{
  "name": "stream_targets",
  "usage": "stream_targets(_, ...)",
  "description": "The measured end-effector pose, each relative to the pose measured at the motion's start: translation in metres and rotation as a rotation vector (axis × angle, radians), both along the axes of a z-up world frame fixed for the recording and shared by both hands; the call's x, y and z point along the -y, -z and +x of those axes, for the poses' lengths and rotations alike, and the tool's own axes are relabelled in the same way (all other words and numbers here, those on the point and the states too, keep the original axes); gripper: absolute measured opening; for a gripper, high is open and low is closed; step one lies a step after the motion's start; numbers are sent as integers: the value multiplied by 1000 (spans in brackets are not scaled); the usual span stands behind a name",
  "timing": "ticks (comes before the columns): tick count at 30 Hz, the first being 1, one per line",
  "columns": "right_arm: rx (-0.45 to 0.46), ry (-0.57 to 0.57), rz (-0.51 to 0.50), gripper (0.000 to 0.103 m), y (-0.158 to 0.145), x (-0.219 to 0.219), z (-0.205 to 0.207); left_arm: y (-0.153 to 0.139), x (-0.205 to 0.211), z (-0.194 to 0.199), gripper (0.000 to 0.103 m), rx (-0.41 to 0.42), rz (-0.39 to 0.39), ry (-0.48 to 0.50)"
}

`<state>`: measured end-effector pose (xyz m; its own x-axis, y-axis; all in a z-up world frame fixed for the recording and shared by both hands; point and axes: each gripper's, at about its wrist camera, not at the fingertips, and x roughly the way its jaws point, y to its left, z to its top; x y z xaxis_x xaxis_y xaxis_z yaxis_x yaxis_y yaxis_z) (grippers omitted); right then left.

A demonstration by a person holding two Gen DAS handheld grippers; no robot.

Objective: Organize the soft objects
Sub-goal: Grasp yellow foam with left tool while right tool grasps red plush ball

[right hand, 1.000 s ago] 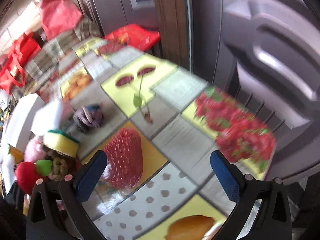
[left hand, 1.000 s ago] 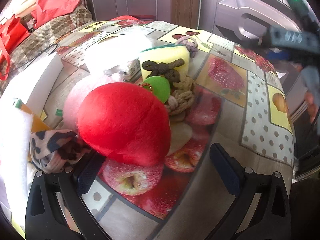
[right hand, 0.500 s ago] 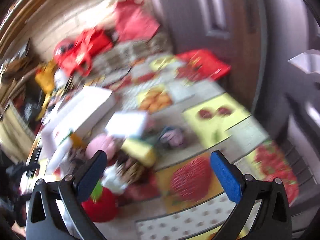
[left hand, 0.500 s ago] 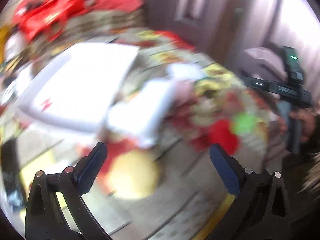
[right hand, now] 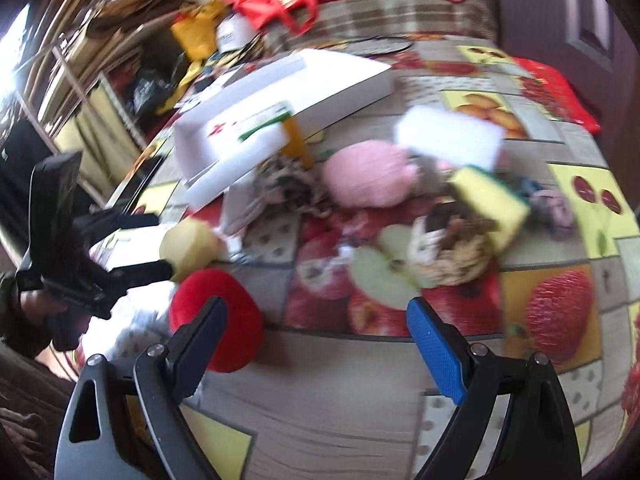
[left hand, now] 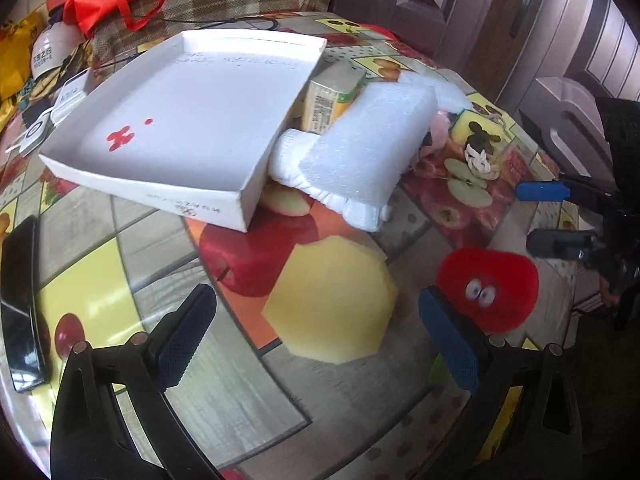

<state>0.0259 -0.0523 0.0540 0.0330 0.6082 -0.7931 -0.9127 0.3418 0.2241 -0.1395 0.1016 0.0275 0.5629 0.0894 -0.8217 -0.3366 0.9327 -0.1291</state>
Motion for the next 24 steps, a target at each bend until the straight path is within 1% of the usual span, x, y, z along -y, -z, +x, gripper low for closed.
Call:
stream_targets(2, -4, -33, -10, 91, 3, -4, -6, 3, 2, 6, 100, -18, 8, 12)
stream_targets(5, -12, -86, -15, 91, 6, -13, -14, 10, 1, 9, 97, -40, -4, 15)
stream_targets(7, -25, -127, -11, 91, 7, -20, -21, 11, 1, 10, 94, -44, -5, 20)
stream_targets(9, -34, -164, -5, 88, 7, -24, -28, 11, 1, 11, 93, -46, 0, 25)
stream_targets(12, -65, -218, 17, 88, 5, -27, -37, 11, -1, 14, 93, -44, 5, 25)
stream_targets(14, -87, -256, 24, 88, 5, -31, -44, 12, -4, 16, 85, -44, -2, 29)
stream_targets(15, -99, -293, 18, 88, 5, -34, -49, 13, -5, 16, 84, -44, 1, 30)
stream_targets(17, -81, -345, -14, 88, 7, -41, -62, 13, -5, 17, 83, -43, 7, 39)
stream_targets(19, -68, -388, -42, 88, 13, -48, -73, 13, -4, 15, 79, -39, 10, 45)
stream_targets(21, -52, -430, -82, 88, 21, -57, -84, 12, -4, 13, 74, -37, 13, 44)
stream_targets(22, -40, -443, -104, 87, 25, -61, -89, 12, -4, 12, 67, -37, 17, 40)
stream_targets(23, -29, -455, -134, 81, 31, -66, -93, 12, -5, 11, 65, -36, 18, 36)
stream_targets(24, -29, -462, -162, 70, 37, -70, -95, 11, -6, 10, 64, -34, 12, 33)
